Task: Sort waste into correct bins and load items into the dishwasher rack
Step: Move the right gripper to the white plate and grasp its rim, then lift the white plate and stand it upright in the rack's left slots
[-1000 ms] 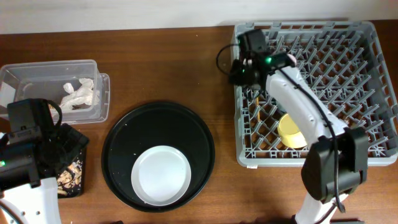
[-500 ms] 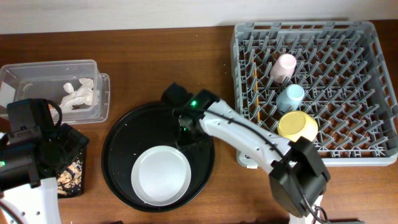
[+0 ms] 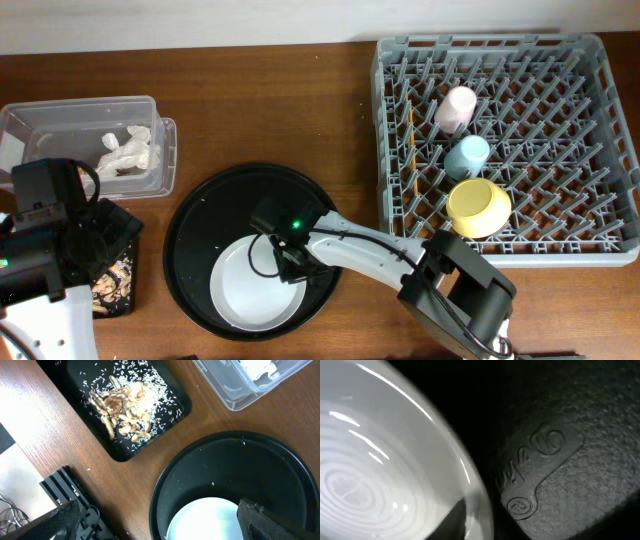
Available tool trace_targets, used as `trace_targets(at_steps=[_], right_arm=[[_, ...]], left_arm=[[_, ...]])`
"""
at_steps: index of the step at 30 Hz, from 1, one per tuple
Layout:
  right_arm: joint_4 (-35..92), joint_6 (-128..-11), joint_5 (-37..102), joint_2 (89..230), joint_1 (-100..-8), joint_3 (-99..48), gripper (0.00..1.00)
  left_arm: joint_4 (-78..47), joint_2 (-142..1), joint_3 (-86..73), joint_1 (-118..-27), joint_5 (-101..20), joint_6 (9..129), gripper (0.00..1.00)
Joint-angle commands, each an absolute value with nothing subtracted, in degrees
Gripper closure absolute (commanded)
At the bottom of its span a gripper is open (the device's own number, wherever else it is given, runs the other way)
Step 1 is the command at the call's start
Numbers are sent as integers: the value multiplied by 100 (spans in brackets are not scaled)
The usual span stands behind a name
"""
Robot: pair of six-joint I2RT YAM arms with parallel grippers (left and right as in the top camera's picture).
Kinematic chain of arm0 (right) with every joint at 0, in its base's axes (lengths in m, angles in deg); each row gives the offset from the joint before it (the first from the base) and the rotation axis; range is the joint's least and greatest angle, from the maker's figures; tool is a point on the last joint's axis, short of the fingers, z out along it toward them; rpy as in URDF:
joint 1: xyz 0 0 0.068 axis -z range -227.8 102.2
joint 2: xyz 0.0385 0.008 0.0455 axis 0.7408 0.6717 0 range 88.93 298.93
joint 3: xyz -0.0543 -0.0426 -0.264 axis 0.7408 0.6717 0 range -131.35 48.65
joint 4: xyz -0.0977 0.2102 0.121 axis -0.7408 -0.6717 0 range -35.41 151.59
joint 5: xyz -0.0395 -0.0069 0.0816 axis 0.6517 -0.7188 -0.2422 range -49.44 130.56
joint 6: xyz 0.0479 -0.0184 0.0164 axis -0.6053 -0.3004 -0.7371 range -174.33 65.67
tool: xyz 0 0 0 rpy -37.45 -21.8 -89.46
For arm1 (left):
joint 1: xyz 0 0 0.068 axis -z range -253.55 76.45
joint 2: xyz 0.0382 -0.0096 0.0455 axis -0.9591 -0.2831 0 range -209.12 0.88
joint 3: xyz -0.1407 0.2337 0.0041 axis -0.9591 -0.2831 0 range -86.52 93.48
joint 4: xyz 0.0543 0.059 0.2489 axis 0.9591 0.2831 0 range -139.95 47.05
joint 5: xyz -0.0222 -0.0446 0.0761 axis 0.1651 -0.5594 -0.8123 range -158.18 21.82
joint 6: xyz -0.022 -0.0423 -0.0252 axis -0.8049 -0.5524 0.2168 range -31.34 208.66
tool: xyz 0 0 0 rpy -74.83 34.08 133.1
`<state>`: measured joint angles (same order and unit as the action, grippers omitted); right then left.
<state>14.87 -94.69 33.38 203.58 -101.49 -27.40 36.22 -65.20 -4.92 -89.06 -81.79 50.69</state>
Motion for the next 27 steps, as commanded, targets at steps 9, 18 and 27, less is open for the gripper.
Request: trace_targets(at_steps=[9,18,27], right_arm=[[1603,-9530,3530,20365,-10184,-2502,96],[1575,-9460,3683,20131,-10154,-2659,96],[606,-8319,3886,18776,-8285,-3700,96]], left_arm=[[3624,-6476,-435,-8926,-8257,5095,1],[3624,-6476,-435,-8926,-8257,5095,1],[3624,-6476,-435,-8926,-8257,5095,1]])
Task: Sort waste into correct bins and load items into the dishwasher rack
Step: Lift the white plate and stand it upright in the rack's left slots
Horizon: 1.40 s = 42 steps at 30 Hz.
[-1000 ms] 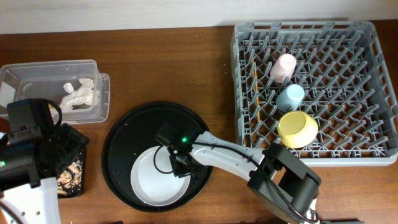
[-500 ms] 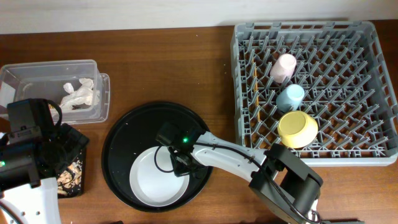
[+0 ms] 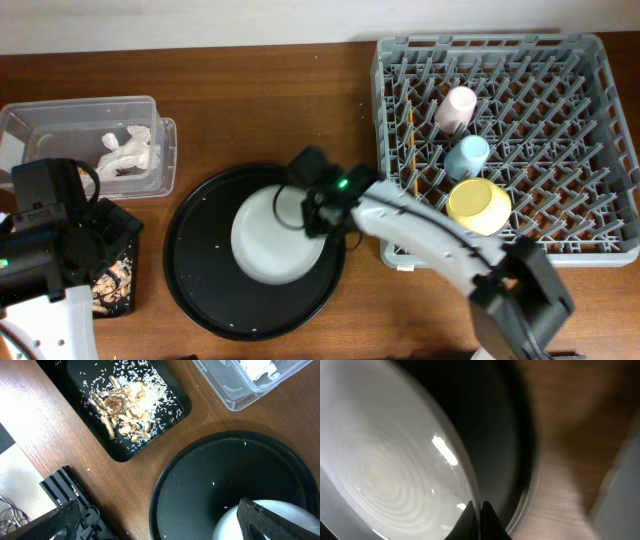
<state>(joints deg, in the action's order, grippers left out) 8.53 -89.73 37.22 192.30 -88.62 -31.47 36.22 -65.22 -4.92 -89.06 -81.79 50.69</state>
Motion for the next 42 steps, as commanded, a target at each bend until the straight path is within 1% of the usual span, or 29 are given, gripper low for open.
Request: trace_targets(at_steps=[1,4,5,6,9,12,14,20,25,26,27,29,30,31,33,36,37,40,41,42], right_arm=[[368,-8280,4070,18712,-7975,-3964,96],[-502,-8284,5351,18666,-6816,-5175,96],[-535,-8284,5541,18666,-6578,-5396,96],[-445,-8291,6031,18666,-6215,-5606,96],[43,-8369,7123,18802,-5682,-5614,96],[598,-8369,8013,19232,-5719,-5614,96],[875,-8367,8277,19543,-5750,-5614,96],[1299,-8369,8332,20356,-6178,-5614,96],[1280,-8369,8326,20461,-6477,-5617,96],[1277,-8367,8326,20459,-6554,-5617,94],[1256,-8367,8304,20437,-6654,-5619,89],[1166,-8367,8240,20336,-6888,-5702,75],[956,-8365,8240,20214,-7135,-5975,33],[735,-8367,8240,20139,-7264,-6233,2],[185,-8369,8216,20015,-7400,-6779,2],[-1789,-8372,7274,19720,-7339,-8565,2],[-2318,-8372,7058,19584,-7328,-8917,2],[-3566,-8817,6793,18937,-7328,-9098,2],[-3575,-8566,6457,18671,-7330,-8989,2],[-3575,-8557,6205,18439,-7330,-8889,2]], left_arm=[[3624,-6476,-435,-8926,-8257,5095,1],[3624,-6476,-435,-8926,-8257,5095,1],[3624,-6476,-435,-8926,-8257,5095,1],[3624,-6476,-435,-8926,-8257,5095,1],[3624,-6476,-435,-8926,-8257,5095,1],[3624,-6476,-435,-8926,-8257,5095,1],[3624,-6476,-435,-8926,-8257,5095,0],[3624,-6476,-435,-8926,-8257,5095,1],[3624,-6476,-435,-8926,-8257,5095,1],[3622,-6476,-435,-8926,-8257,5095,1],[3624,-6476,-435,-8926,-8257,5095,0],[3624,-6476,-435,-8926,-8257,5095,1],[3624,-6476,-435,-8926,-8257,5095,1],[3624,-6476,-435,-8926,-8257,5095,1],[3624,-6476,-435,-8926,-8257,5095,1],[3624,-6476,-435,-8926,-8257,5095,1],[3624,-6476,-435,-8926,-8257,5095,1],[3624,-6476,-435,-8926,-8257,5095,1],[3624,-6476,-435,-8926,-8257,5095,1],[3624,-6476,-435,-8926,-8257,5095,1]])
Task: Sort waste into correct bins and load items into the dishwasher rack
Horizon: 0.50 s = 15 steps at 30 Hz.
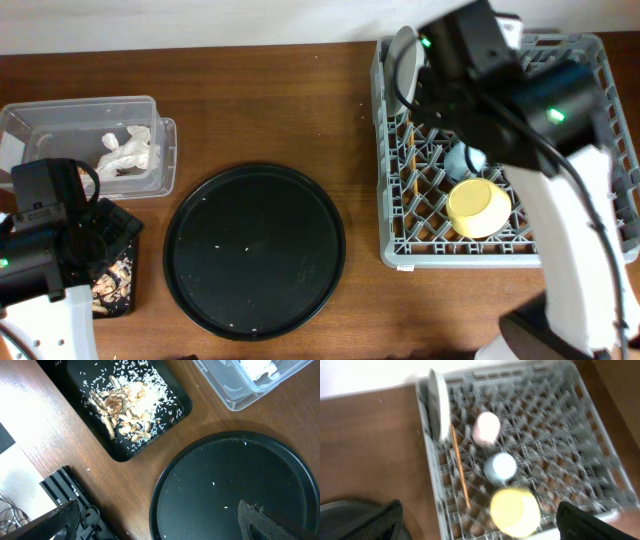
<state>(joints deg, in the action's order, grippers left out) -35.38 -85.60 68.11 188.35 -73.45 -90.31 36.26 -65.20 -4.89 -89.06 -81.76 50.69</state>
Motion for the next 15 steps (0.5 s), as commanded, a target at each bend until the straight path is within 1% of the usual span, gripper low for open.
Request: trace_targets(at_steps=[1,4,5,8,15], right_arm=[[-3575,-8455,5899,18024,-7330,-8613,2],[-3575,-8459,5716,16985,-7330,-7531,2],[-3575,-8459,5454,16509,-7330,-6972,2],[-3573,-8459,4828,15847,-7330,-6296,2],[-3573,-8459,4828,15989,-7328,-6288,2]], left_arm=[[3624,-6476,-435,-8926,-8257,5095,1],[3624,-6476,-435,-8926,-8257,5095,1],[3624,-6476,-435,-8926,-8257,5095,1],[3624,-6476,-435,-8926,-8257,5095,0],[3624,-6476,-435,-8926,-8257,5095,1]])
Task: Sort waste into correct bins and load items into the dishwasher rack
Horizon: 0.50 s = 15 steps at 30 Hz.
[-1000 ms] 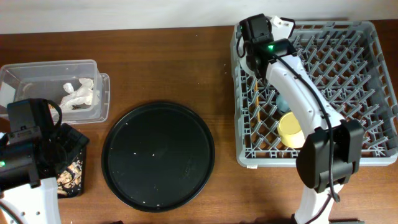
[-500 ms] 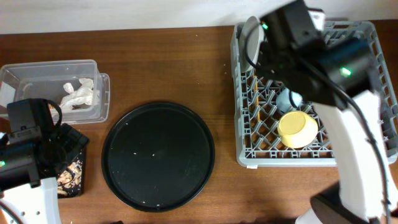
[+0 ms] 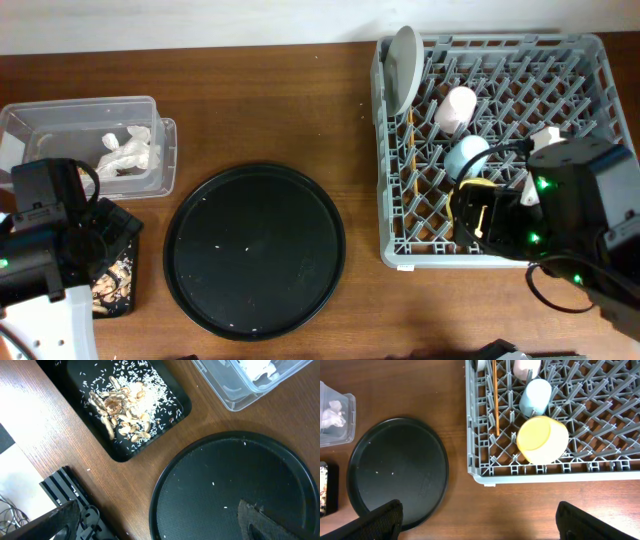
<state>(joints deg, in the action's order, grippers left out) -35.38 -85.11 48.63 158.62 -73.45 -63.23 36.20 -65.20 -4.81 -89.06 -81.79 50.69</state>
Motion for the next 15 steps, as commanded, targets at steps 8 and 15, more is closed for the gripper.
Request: trace_targets(at_steps=[8,15], right_arm=[[-2775,-8459,5207,14566,-6770,-5201,2],[167,-8461,5019,10466,-6047,-183,2]], left_arm=[[3624,-6476,-435,-8926,-8257,5095,1],[3624,-6476,-435,-8926,-8257,5095,1]])
